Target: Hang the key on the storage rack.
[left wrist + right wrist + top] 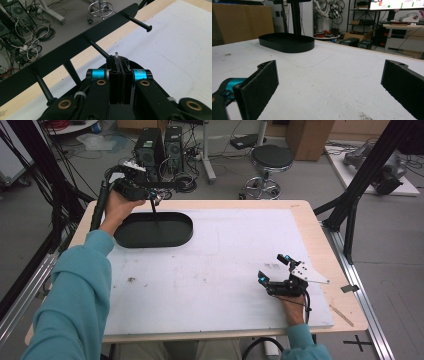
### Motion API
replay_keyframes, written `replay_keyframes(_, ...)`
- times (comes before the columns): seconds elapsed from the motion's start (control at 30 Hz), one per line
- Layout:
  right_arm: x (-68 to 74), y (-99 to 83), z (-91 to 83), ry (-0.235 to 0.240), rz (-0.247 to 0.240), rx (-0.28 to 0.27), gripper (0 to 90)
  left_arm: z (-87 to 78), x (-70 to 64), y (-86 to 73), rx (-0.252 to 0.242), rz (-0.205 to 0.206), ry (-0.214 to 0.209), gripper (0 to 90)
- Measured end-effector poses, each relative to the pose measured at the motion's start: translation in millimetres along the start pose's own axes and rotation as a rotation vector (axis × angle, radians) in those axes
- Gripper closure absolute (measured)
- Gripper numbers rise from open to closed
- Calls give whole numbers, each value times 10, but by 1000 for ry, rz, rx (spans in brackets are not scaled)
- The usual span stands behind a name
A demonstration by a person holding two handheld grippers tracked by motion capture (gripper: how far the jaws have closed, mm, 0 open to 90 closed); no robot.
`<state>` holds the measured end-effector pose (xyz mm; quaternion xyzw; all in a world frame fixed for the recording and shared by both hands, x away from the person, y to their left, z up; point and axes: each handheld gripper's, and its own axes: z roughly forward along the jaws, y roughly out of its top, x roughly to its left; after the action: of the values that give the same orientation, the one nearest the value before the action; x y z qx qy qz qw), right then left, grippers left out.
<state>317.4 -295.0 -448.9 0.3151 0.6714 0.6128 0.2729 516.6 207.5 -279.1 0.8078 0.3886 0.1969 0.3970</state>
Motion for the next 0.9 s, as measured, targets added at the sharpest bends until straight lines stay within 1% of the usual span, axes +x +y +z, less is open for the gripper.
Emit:
replay_keyframes(0.1,1,0,-2,-1,1,-1,4,1,6,-1,0,-7,0,883)
replay_keyframes(0.23,0,-1,-1,-2,2,-1,4,2,18,-5,1,-5,7,884)
replay_keyframes(0.47,1,0,-2,-2,2,-1,4,10,36,-9,-3,-11,0,884)
replay_keyframes(0.6,0,-1,-2,-3,1,-1,4,3,55,-16,-6,-17,5,883)
replay_keyframes(0.9,1,-1,-1,-4,0,0,4,4,75,-14,-16,-15,4,883)
